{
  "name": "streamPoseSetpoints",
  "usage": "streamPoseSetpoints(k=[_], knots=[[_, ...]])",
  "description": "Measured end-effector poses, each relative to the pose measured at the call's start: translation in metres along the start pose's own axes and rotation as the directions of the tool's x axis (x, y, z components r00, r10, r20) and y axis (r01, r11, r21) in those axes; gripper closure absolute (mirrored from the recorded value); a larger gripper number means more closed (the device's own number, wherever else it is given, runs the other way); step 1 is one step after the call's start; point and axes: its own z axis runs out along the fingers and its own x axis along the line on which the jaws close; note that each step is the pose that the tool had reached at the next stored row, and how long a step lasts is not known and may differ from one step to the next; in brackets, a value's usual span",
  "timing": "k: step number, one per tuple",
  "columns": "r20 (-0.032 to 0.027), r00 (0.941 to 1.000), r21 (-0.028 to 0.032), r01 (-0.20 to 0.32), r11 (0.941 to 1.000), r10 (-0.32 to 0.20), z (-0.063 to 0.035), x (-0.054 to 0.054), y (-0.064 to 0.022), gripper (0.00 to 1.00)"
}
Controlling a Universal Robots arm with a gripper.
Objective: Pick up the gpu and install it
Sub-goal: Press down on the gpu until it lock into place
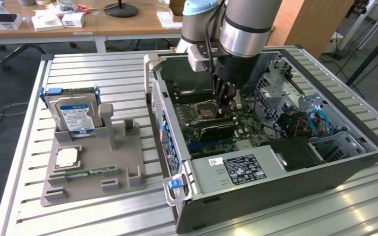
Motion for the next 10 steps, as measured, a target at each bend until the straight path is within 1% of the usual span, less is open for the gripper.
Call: streamPoseSetpoints(k=[2,7,10], knots=[[-0.0012,1.0,0.0,-0.001,1.0,0.001,0.0033,0.0001,0.0001,0.9],[-0.0014,1.0,0.0001,-0.004,1.0,0.004,0.0105,0.0002,0.0002,0.9],[-0.0016,1.0,0.0,-0.005,1.0,0.005,0.011,0.0003,0.0002,0.9]])
